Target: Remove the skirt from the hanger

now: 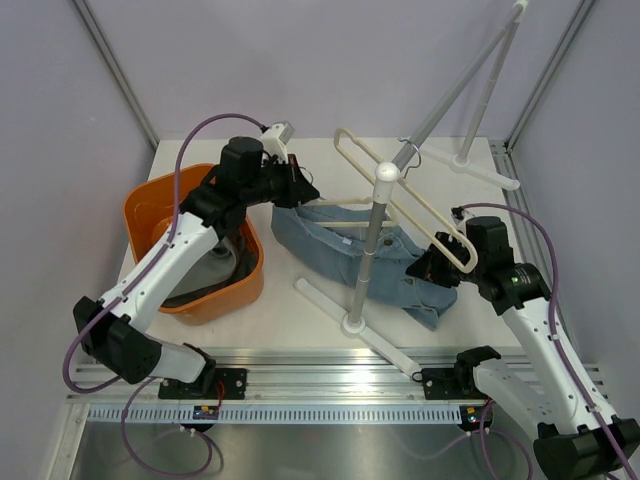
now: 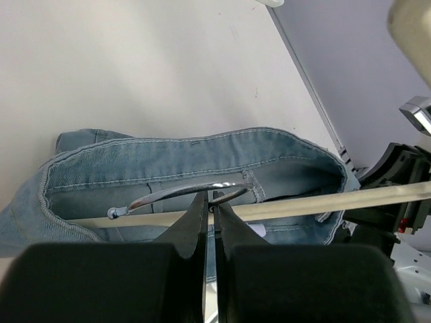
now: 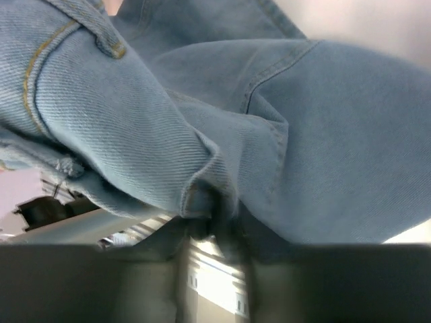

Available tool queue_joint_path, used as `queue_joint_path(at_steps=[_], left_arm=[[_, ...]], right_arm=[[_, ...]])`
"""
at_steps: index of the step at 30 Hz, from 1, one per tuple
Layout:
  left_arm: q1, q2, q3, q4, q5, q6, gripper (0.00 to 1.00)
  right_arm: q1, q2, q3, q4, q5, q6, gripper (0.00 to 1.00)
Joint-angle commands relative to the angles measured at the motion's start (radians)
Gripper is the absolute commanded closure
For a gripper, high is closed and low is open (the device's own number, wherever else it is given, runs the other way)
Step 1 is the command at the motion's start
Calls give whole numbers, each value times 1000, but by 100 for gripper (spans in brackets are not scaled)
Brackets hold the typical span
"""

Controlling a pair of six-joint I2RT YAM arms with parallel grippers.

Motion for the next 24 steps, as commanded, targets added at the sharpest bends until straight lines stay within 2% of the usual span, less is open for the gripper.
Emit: queue_joint_path(at_steps=[1,3,4,5,6,12,15,23,24], left_arm=[[-43,23,100,14,-99,70,100],[-49,28,97,5,-115,81,100],[-51,28,87,5,-121,85,100],[-51,28,84,3,-124,90,100],[-49,32,81,-1,-128,94,100],[-51,77,106,-90,-135,183,100],[-54,117,154,-161,-142,237,100],[-81,227,260,-238,-208,246,100],[-89,242,290,-248,-216,245,100]], right_arm=[[-10,-7,26,-15,6,-48,44],[-10,15,76,-49,53,-83,26],[-12,24,95,-66,79,-94,10],[-10,33,109,-69,93,-109,1],[-10,50,127,-69,107,-108,1],[-30,76,126,-5,143,-194,1],[-46,44,87,105,34,-253,3],[-56,141,96,257,-190,-264,24],[-56,150,97,268,-201,-264,30]])
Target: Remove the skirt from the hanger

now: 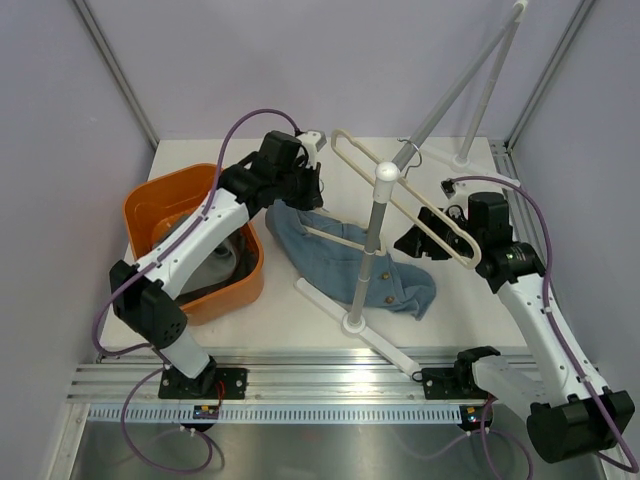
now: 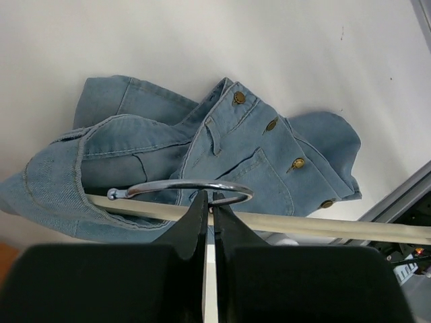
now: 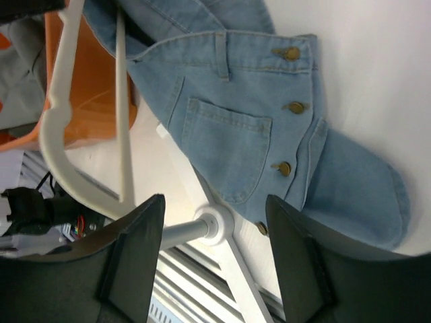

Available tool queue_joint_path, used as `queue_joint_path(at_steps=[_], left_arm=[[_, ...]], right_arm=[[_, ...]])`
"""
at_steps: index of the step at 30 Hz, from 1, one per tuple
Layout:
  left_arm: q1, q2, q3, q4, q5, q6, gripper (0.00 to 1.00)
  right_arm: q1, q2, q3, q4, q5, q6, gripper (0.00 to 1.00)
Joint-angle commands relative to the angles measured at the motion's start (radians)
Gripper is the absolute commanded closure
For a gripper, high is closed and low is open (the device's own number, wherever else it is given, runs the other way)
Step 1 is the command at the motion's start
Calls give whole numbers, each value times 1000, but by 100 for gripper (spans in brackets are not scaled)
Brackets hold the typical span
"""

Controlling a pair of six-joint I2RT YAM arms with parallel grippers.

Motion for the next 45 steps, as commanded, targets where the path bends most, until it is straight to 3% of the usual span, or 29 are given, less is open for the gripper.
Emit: queue_joint_path(at_steps=[1,3,5,10,17,30,36,40,45], left_arm=[[-25,40,105,-3,-63,33,100],[-44,86,131,-17,-68,20,100],[-53,132,173,-38,-80,6,100],[-58,204,249,-87,-99,0,100],[-67,209,243,-78,-74,-2,100],[-81,200,269,-72,-23,-26,100],[-88,232,323,-78,9,-54,100],[-95,233,335,-98,7,-51,100],[-96,213,297,-102,1,-36,100]], right_arm=[[-8,39,16,125,-133,-30,33],[-8,61,10,176,-191,-23,42],[-8,84,19,184,-233,-24,45],[-9,59,22,181,-230,-52,42],[-8,46,16,201,-262,-52,36],[-2,106,-36,293,-351,12,39],[118,178,-22,270,-235,8,42],[127,178,-28,278,-184,17,59],[126,161,-28,282,-136,25,100]])
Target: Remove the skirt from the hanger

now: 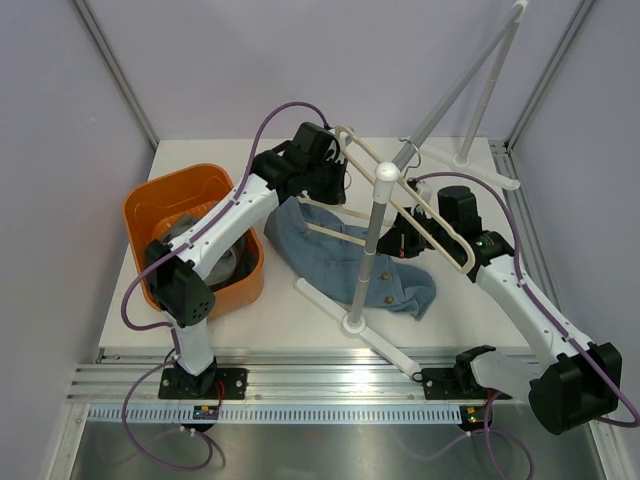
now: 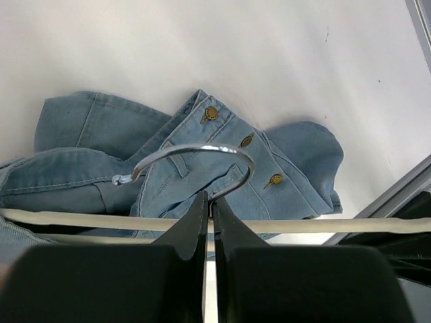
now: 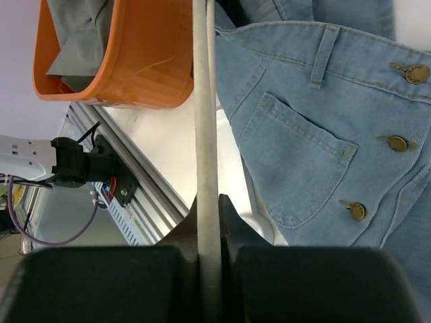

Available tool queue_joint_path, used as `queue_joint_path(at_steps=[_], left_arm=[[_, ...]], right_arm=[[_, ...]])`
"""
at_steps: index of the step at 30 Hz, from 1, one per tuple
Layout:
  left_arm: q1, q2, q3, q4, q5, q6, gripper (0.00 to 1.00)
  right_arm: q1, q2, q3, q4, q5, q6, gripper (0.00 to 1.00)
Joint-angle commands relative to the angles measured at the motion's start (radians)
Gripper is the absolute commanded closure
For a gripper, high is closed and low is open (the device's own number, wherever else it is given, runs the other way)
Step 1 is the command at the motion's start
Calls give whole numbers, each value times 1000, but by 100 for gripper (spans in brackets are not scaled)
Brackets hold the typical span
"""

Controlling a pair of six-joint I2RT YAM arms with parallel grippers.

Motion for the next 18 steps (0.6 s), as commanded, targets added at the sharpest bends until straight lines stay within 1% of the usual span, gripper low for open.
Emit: queue_joint_path(at_steps=[1,2,3,4,5,6,7,9,10,11,13,16,17,18], left_arm=[[-10,-24,2,18,28,7,100],[-10,-30,-4,17,28,9,96],[-10,-36,-10,17,25,10,83],[-10,-44,-26,18,21,11,46],[-10,-64,-33,20,-1,12,28],[-10,-76,-44,23,-16,12,16],[-10,-93,-69,34,-68,9,2],[-9,-153,-95,46,-116,12,1],[-10,-174,-116,57,-175,14,1],[-10,-220,-128,60,-202,21,1],[-9,-262,-147,63,-267,30,1],[-9,-319,-184,42,-314,44,1],[-7,-329,-220,40,-325,41,1],[-9,-348,-242,38,-335,37,1]], right_arm=[[2,-31,4,42,74,16,100],[4,-32,3,39,77,18,100],[4,-37,1,30,89,24,100],[2,-50,-5,22,98,28,100],[2,-58,-9,15,115,37,100],[4,-69,-22,9,124,44,100],[2,-90,-28,2,135,48,100],[2,-113,-43,-24,160,60,100],[4,-141,-48,-33,164,64,100],[2,-153,-52,-48,177,70,100],[4,-198,-69,-61,195,82,100],[4,-241,-49,-158,363,122,100],[2,-251,-40,-215,476,148,100],[1,-262,-26,-235,526,159,100]])
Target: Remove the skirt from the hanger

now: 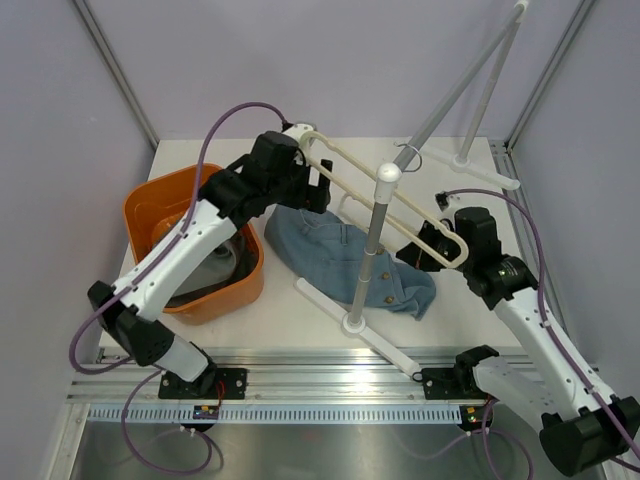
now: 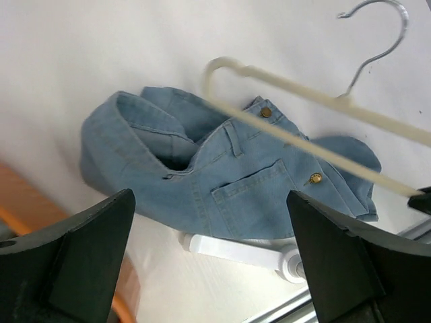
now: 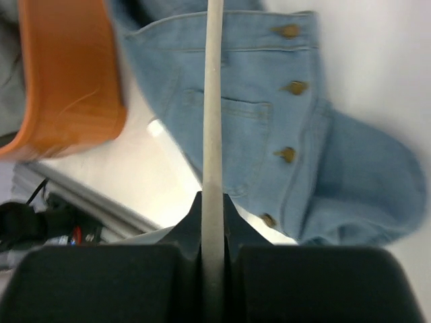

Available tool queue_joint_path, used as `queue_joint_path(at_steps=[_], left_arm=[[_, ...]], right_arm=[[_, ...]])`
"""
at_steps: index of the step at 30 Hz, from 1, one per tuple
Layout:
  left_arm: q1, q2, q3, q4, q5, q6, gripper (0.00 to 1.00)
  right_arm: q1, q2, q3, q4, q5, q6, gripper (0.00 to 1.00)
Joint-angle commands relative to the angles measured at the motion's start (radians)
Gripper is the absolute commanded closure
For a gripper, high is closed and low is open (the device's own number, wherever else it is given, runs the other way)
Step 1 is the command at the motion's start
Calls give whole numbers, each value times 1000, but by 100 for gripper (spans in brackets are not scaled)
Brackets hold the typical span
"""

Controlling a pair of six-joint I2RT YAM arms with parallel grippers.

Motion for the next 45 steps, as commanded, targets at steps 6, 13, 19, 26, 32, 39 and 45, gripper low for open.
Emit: queue_joint_path(at_steps=[6,13,19,26,32,39,45], left_arm=[[-3,-58,-198,52,-143,-36,1],[-15,112,-170,21,-171,-70,1],[-34,307,-70,-42,-192,-77,1],[-51,462,-30,24,-131,-103,1],[-44,573,-2,59,-73,-109,1],[-37,640,-22,88,-50,-119,14],[-11,598,-65,134,-48,-135,100]], right_arm=[[-42,-119,86,-200,521,163,100],[-216,-177,109,-224,481,125,100],[-221,-208,153,-256,479,66,100],[-224,-214,200,-267,454,46,100],[-226,-225,192,-270,446,45,100],[-230,-235,224,-284,445,36,100],[-230,-211,285,-307,443,22,100]])
